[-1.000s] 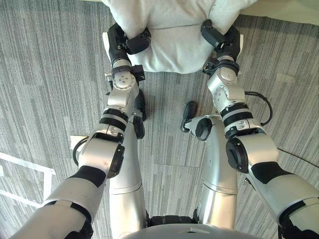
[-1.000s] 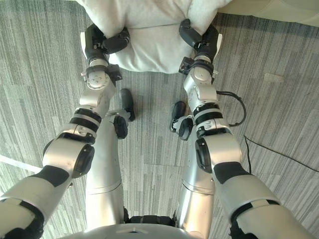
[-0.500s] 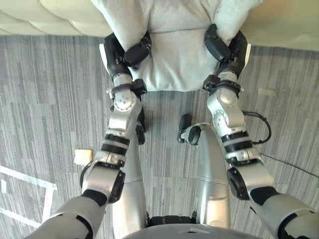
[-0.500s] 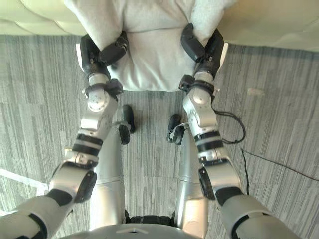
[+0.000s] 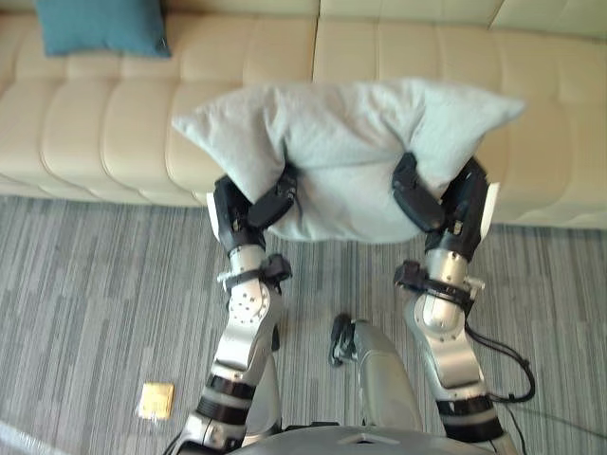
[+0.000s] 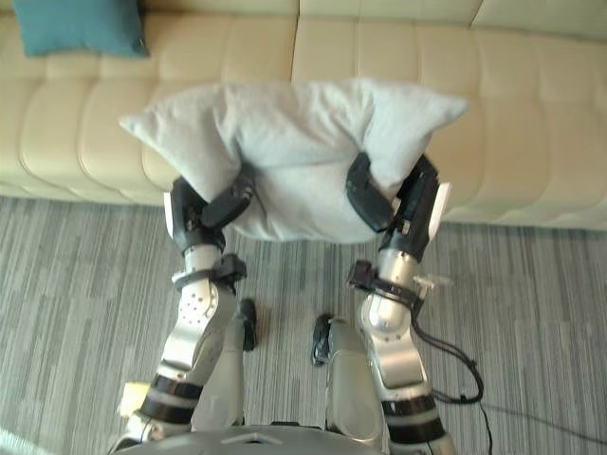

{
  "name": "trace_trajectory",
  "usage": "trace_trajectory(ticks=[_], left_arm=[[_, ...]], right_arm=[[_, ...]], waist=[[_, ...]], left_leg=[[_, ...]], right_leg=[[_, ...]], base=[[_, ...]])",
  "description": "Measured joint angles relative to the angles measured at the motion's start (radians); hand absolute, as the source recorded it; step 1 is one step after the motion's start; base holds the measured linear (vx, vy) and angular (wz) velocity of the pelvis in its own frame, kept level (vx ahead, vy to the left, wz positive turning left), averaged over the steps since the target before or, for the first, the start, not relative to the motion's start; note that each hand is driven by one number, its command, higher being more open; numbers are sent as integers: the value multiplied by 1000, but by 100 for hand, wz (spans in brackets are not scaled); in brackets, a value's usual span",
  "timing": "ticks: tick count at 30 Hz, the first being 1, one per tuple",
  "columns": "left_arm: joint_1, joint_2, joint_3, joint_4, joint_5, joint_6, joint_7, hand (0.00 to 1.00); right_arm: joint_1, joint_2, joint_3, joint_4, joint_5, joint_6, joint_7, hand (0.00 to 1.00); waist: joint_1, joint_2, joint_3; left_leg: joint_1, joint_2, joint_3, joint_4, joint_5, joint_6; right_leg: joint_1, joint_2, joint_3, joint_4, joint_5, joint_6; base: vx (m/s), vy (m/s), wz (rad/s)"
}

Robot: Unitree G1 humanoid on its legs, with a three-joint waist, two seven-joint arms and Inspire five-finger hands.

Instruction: Pick up cushions and gather them together orderly.

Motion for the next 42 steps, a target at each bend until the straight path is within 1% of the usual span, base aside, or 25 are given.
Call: trace_trajectory(ticks=[2,3,6,7,8,9,10,12,13,14,15,17,18,20,21,22,24,26,27,28,29,31,35,38,42], left_arm=[[41,1,-15,1,-1,0,0,0],[78,1,-37,10,-4,0,-8,0],[90,10,-57,60,-23,0,-15,0],[92,15,-63,81,-23,0,-18,0],[95,22,-68,114,-23,1,-34,0],[95,42,-85,133,-23,2,-37,0],[95,49,-93,138,-23,3,-38,0],[99,68,-119,155,-22,12,-49,0],[104,77,-127,156,-22,19,-49,0],[125,92,-133,158,-23,25,-50,0],[129,96,-133,161,-23,31,-51,0],[136,100,-132,173,-23,41,-52,0],[149,111,-131,177,-23,46,-52,0],[175,120,-130,177,-23,47,-52,0],[182,121,-128,177,-22,47,-52,0],[189,121,-124,177,-22,47,-53,0],[189,126,-121,177,-22,43,-53,0],[192,150,-119,177,-22,43,-57,0],[194,158,-119,178,-22,44,-68,0],[194,161,-119,177,-22,44,-72,0],[186,156,-118,198,-22,46,-85,0],[191,151,-124,208,-20,59,-105,0],[191,149,-138,209,-19,67,-142,0],[190,142,-141,209,-18,67,-155,0],[187,143,-140,209,-17,67,-155,0]], right_arm=[[40,-7,2,0,0,1,10,0],[80,-14,0,0,0,3,10,0],[110,-22,-3,1,0,14,10,0],[114,-23,-3,3,0,19,10,0],[114,-26,-5,12,0,20,10,0],[105,-30,-13,24,-1,20,10,0],[102,-30,-19,29,-3,20,10,0],[94,-40,-40,72,-6,20,11,0],[92,-41,-44,91,-6,21,11,0],[95,-33,-44,127,-5,26,17,0],[103,-24,-44,134,-5,35,18,0],[107,-9,-46,167,-5,40,28,0],[95,-2,-47,206,-5,43,43,0],[93,3,-46,264,-5,44,58,0],[93,2,-45,282,-5,44,61,0],[91,2,-45,306,-6,45,70,0],[83,1,-38,319,-6,45,72,0],[66,1,-34,336,-6,45,81,0],[59,-4,-34,338,-6,45,85,0],[58,-4,-34,338,-6,45,86,0],[48,-10,-36,353,-6,45,87,0],[29,-49,-39,389,-6,50,93,0],[44,-52,-69,388,-5,62,94,0],[65,-52,-79,352,-5,67,94,0],[99,-48,-81,276,-5,67,104,0]], waist=[[3,8,-16],[-1,15,-50],[-4,14,-90],[-2,12,-104],[-2,13,-138],[-2,12,-147],[-2,12,-148],[12,17,-163],[21,14,-169],[29,-1,-194],[24,-14,-206],[20,-27,-214],[17,-28,-214],[9,-24,-212],[5,-22,-214],[-2,-12,-219],[-10,-9,-221],[-25,-11,-222],[-36,-24,-222],[-38,-36,-224],[-56,-41,-224],[-61,3,-226],[-66,5,-225],[-65,14,-230],[-58,47,-256]], left_leg=[[-12,5,-21,76,5,-8],[-26,11,-22,127,14,-15],[-62,12,-18,186,50,6],[-57,5,-17,161,18,19],[-51,-19,-21,37,-10,25],[-37,-49,-33,-115,-11,20],[-34,-59,-42,-158,-7,15],[-16,-88,-75,-333,69,17],[-2,-91,-76,-350,134,25],[12,-104,-53,-326,200,80],[15,-118,-39,-308,181,96],[64,-154,19,-289,118,137],[140,-175,49,-322,92,161],[248,-180,60,-379,81,175],[280,-174,61,-397,79,177],[324,-154,60,-435,78,176],[344,-137,61,-454,78,165],[366,-112,64,-473,77,143],[375,-116,61,-474,72,120],[378,-125,60,-474,68,112],[382,-139,38,-464,57,93],[386,-84,-5,-465,43,62],[422,-53,-33,-505,49,52],[448,-42,-51,-535,55,41],[451,-43,-64,-562,67,30]], right_leg=[[36,4,-6,-1,-16,-5],[65,1,-19,-10,-31,-7],[132,-2,-32,-78,-27,-12],[154,-5,-35,-110,-20,-9],[184,-6,-42,-177,2,4],[230,-6,-43,-247,20,19],[247,-6,-44,-270,25,25],[317,-4,-33,-336,32,49],[334,-5,-12,-345,26,63],[355,-21,31,-363,23,85],[356,-41,47,-361,31,103],[339,-99,89,-259,60,152],[297,-137,95,-106,107,173],[249,-162,86,71,141,129],[232,-158,77,106,131,114],[186,-141,46,124,115,91],[149,-123,29,87,111,84],[100,-80,17,-89,111,82],[105,-55,24,-277,170,83],[107,-52,34,-336,211,82],[116,-46,50,-378,306,68],[161,17,51,-458,338,47],[199,56,32,-480,328,25],[235,69,15,-516,326,26],[244,72,5,-533,331,23]], base=[[143,2,3],[179,15,23],[213,36,22],[251,61,10],[286,78,9],[422,135,7],[422,172,-3],[369,176,-25],[406,216,-61],[525,284,-56],[520,279,-48],[495,280,-46],[411,238,-56],[320,166,-38],[354,145,-22],[287,78,-13],[171,-3,-12],[164,-156,-9],[129,-166,3],[121,-194,18],[101,-172,16],[110,-226,-7],[37,-134,-3],[23,-66,15],[68,8,11]])
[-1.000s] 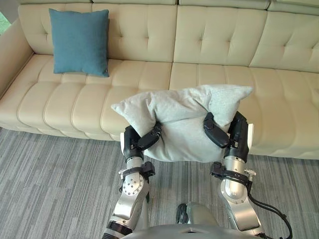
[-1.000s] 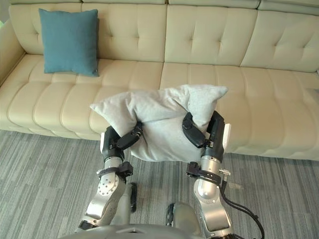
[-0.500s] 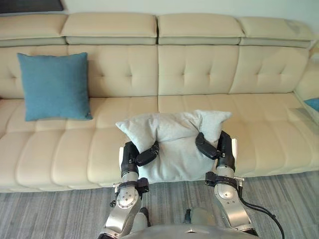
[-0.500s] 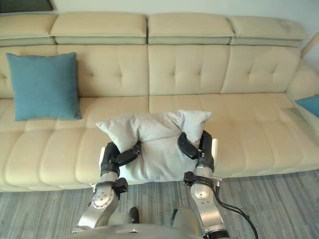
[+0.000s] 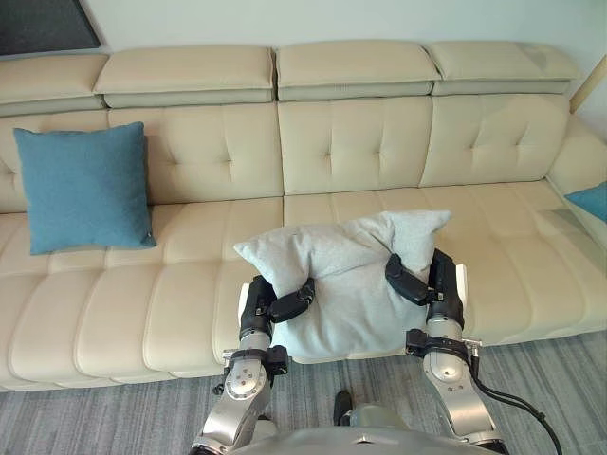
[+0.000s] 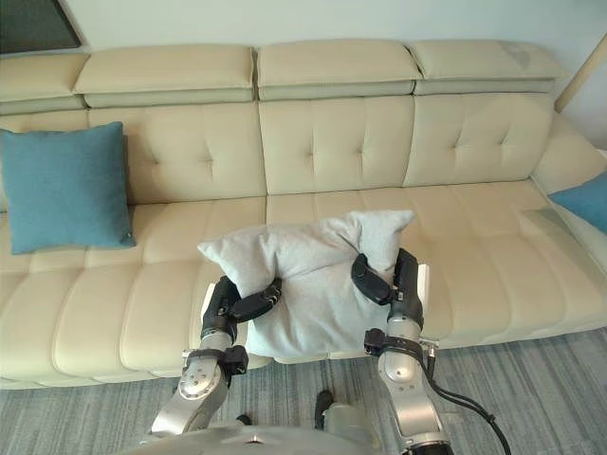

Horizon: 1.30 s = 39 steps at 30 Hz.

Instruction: Pick up cushions and gather them together orderly.

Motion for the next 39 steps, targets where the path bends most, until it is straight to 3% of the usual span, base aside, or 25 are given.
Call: trace_trajectory(ticks=[7,12,16,21,23,27,35,36,39], left_arm=[[-90,15,11,12,63,0,15,0],[-226,35,18,66,114,4,67,0],[-403,56,27,132,133,7,130,0],[-632,89,57,184,153,10,202,0],[-774,141,59,221,186,10,252,0],[-946,182,80,296,192,11,293,0],[-1202,250,77,498,180,10,301,0],[-1212,249,76,519,180,10,300,100],[-1219,249,72,542,180,2,299,100]], right_arm=[[-38,2,-16,15,0,1,3,0],[-193,-1,-14,85,-3,2,-34,0],[-399,-4,-8,183,-5,7,-93,0],[-647,-36,4,263,-5,12,-173,0],[-809,-58,5,328,-5,15,-218,0],[-1002,-87,13,398,-1,22,-249,0],[-1288,-151,78,566,39,56,-271,0],[-1296,-151,83,575,41,57,-271,100],[-1306,-149,84,599,58,57,-276,100]], waist=[[9,13,-10],[5,21,-16],[11,18,-8],[24,11,71],[33,-3,132],[44,-14,220],[43,-20,326],[42,-20,329],[41,-20,344]], left_leg=[[-1,-10,-15,-31,20,5],[-44,-9,-40,-46,41,3],[-120,-11,-53,-69,83,-4],[-193,-14,-83,-62,117,-14],[-242,-15,-94,-55,137,-22],[-292,-17,-99,-54,159,-28],[-402,-23,-119,-33,183,-36],[-414,-25,-121,-27,183,-36],[-445,-32,-122,-19,183,-36]], right_leg=[[-2,-7,-5,-11,0,0],[-18,-5,-27,-57,27,-3],[-93,-8,-42,-64,56,-12],[-167,-17,-66,-31,64,-21],[-225,-22,-74,0,69,-30],[-289,-27,-75,34,72,-35],[-404,-39,-77,83,81,-48],[-412,-40,-76,84,81,-48],[-444,-46,-68,93,81,-48]], base=[[48,32,8],[-11,5,14],[-27,-19,11],[-74,-39,16],[-118,-71,14],[-83,-75,4],[-36,-84,8],[-2,-73,6],[-3,-49,4]])
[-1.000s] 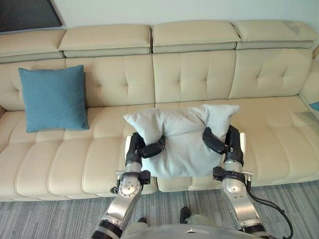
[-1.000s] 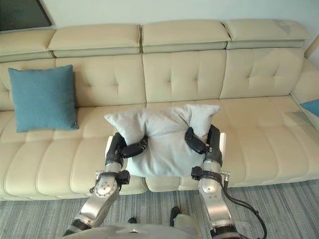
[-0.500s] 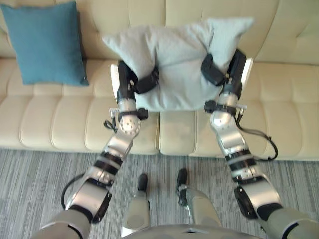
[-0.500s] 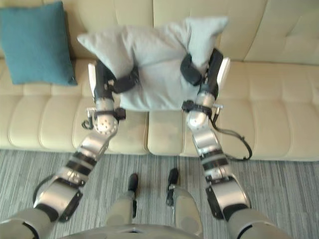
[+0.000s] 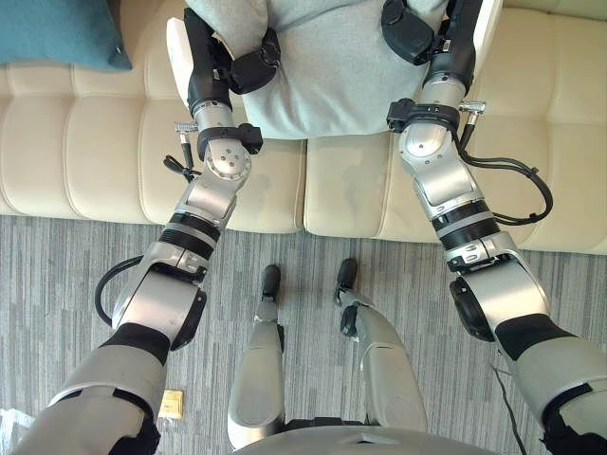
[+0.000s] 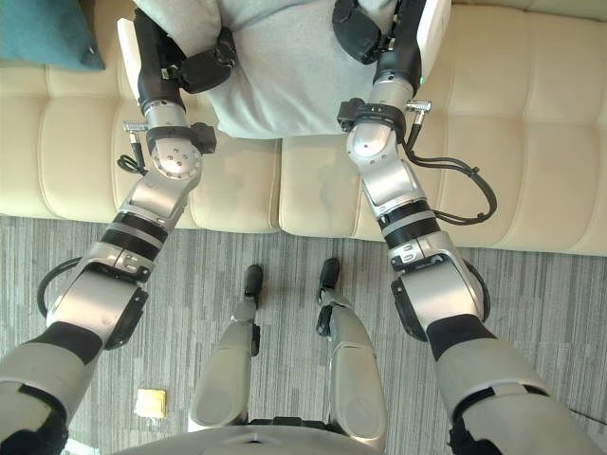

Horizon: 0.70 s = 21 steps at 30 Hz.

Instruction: Pick up cushions and gather them together orderly.

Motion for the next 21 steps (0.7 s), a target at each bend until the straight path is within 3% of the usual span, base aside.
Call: trace_trajectory(ticks=[6,13,18,21], left_arm=[[-57,7,-25,57,-12,-22,-1,100],[-75,50,-24,57,-45,-32,0,100],[-111,114,-22,93,-76,-46,-38,100],[-122,185,-15,102,-124,-54,-82,100]], right_arm=[[-2,-1,-4,19,49,-3,-37,100],[-8,-12,-4,19,156,-51,-29,100],[-59,-90,2,92,239,-88,49,100],[-100,-189,16,156,332,-95,120,100]], waist=[[0,0,4],[-2,0,4],[4,0,4],[7,0,4]], left_leg=[[-24,-4,0,13,-1,1],[-43,0,1,16,-1,1],[-44,0,2,10,3,1],[-37,0,3,-2,10,2]], right_leg=[[-20,-1,9,4,0,0],[-36,3,10,0,5,1],[-32,4,11,-20,20,4],[-19,7,12,-47,36,5]], base=[[-11,-48,0],[4,-59,0],[24,-28,-1],[11,-11,-1]])
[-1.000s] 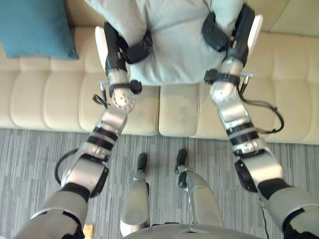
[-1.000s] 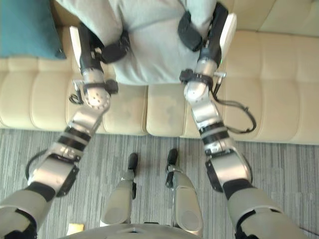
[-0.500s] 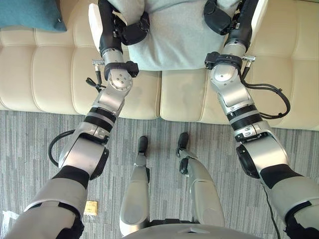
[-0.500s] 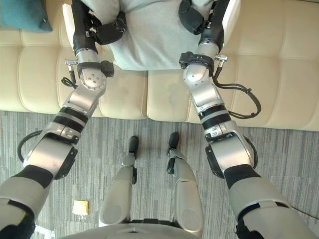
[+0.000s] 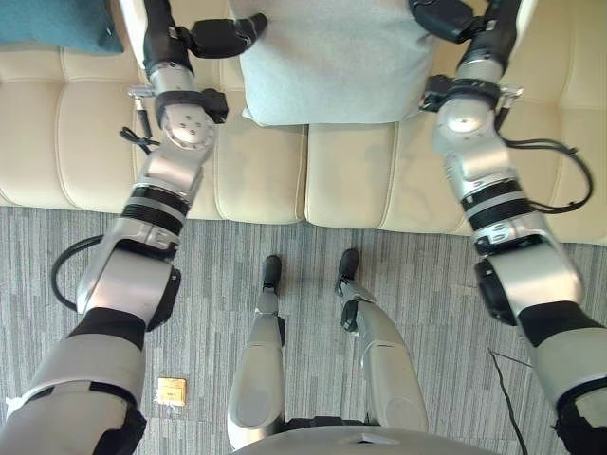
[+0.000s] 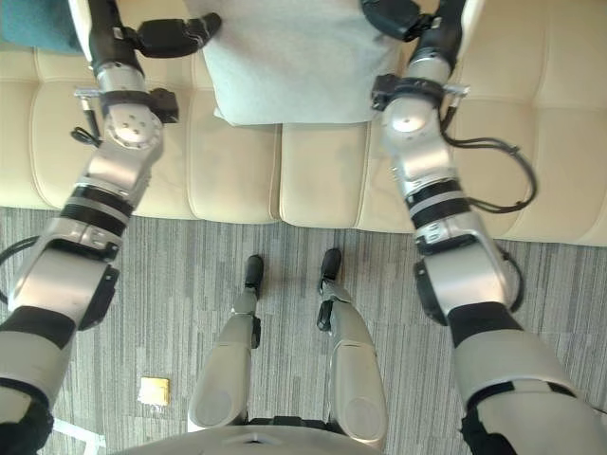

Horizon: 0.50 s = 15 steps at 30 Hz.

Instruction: Pick up cushions and gather them together orderly.

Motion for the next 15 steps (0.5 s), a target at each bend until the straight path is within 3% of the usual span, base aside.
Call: trace_trajectory(ticks=[2,4,10,13,15], left_arm=[[-9,27,3,19,-22,-1,-13,100],[-22,37,69,55,-52,-1,-21,100],[-19,47,120,73,-209,-17,-26,100],[89,32,191,-31,-271,-36,-34,100],[240,14,232,-149,-275,-71,-34,100]], right_arm=[[-6,-38,5,17,38,-2,27,100],[-19,-73,24,49,81,-2,50,100],[-21,-85,23,84,179,-1,101,100],[6,-84,16,56,199,3,110,100],[109,-85,-23,-55,194,2,110,100]], waist=[[4,0,0],[5,0,0],[17,0,0],[17,1,0],[17,1,0]], left_leg=[[5,0,0,-5,3,1],[13,0,0,-20,12,3],[35,2,-2,-50,33,4],[65,1,-3,-59,36,7],[100,2,-6,-70,36,7]], right_leg=[[10,2,0,-16,8,1],[18,3,-1,-31,16,2],[49,9,-3,-77,44,1],[84,10,-3,-99,53,4],[127,13,-4,-120,54,5]], base=[[9,-15,-1],[18,-39,0],[8,-32,0],[3,-12,-1],[34,-23,2]])
